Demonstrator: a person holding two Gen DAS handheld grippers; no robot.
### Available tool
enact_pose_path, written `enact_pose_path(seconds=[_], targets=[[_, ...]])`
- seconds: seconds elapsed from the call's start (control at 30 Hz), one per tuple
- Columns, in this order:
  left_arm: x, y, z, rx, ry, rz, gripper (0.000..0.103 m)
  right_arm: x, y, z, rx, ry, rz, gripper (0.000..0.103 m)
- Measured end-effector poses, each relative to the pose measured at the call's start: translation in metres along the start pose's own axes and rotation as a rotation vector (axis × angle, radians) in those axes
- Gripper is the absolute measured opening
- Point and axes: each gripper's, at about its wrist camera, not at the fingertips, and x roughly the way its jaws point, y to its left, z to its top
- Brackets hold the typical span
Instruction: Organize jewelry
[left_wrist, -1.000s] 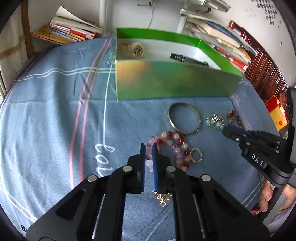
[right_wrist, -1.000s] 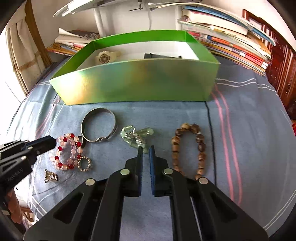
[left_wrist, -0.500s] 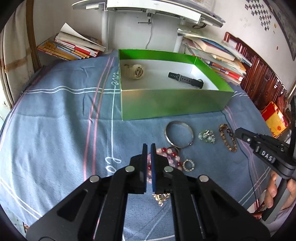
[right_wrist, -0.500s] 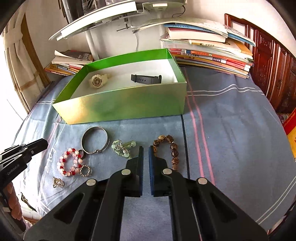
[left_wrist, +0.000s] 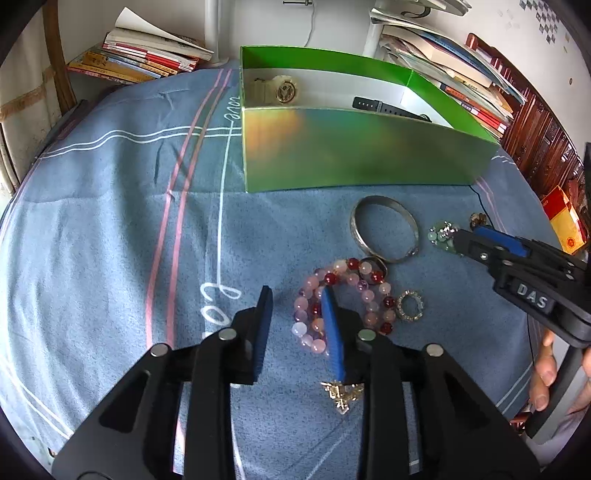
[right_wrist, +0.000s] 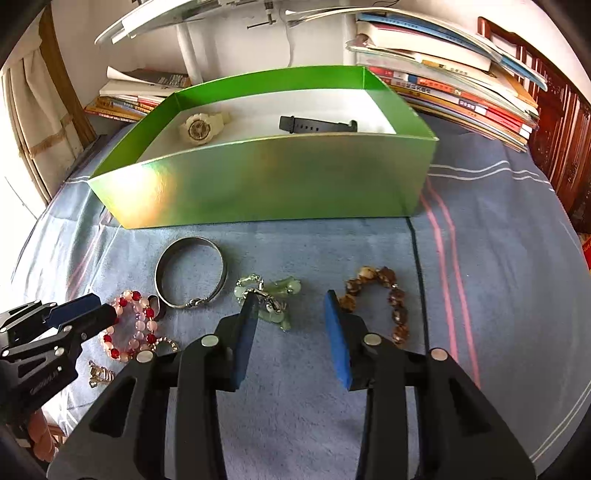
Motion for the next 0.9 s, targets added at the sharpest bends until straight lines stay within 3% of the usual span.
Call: enact_pose_path(seconds=[0.07, 0.13, 0.17, 0.2, 0.3, 0.33, 0.37, 0.67, 0.73, 0.8, 0.9], targets=[[0.001, -0.001, -0.001, 0.005, 0.004, -0.002, 0.029, 0.002, 0.001, -0.001, -0.007, 0.002, -0.006, 0.036], [0.001, -0.003, -0.002, 0.018, 0.0, 0.006, 0.029, 0.002, 0.002, -0.001, -0.017, -0.003, 0.007, 0.013], [0.001, -0.004, -0.002, 0.019, 0.0, 0.007, 0.026, 0.001, 0.002, -0.002, -0.02, -0.004, 0.01, 0.01], [0.001, -0.003, -0.002, 0.013, 0.002, -0.005, 0.015, 0.0, 0.002, -0.002, -0.023, -0.008, 0.003, 0.009], [-0.001, -0.003, -0.002, 0.004, -0.001, -0.016, 0.014, -0.006, 0.001, -0.003, -0.024, -0.021, 0.003, 0.008], [-0.003, -0.003, -0.002, 0.003, -0.01, -0.017, 0.011, -0.007, 0.0, -0.003, -0.022, -0.026, 0.003, 0.008], [-0.006, -0.002, -0.001, -0.001, -0.02, -0.021, 0.001, -0.011, -0.001, -0.003, -0.019, -0.032, 0.003, 0.008], [-0.021, -0.006, 0.006, 0.009, -0.057, -0.042, 0.001, -0.029, -0.009, -0.001, 0.01, -0.077, -0.002, 0.008], [-0.016, -0.012, 0.007, 0.035, -0.051, -0.032, 0.008, -0.027, -0.009, -0.002, 0.015, -0.067, -0.003, 0.008], [-0.009, -0.022, 0.01, 0.074, -0.043, -0.028, 0.031, -0.024, -0.01, -0.003, 0.02, -0.057, 0.002, 0.008], [0.005, -0.03, 0.013, 0.105, -0.014, -0.015, 0.033, -0.023, -0.011, -0.005, 0.019, -0.051, 0.005, 0.008]])
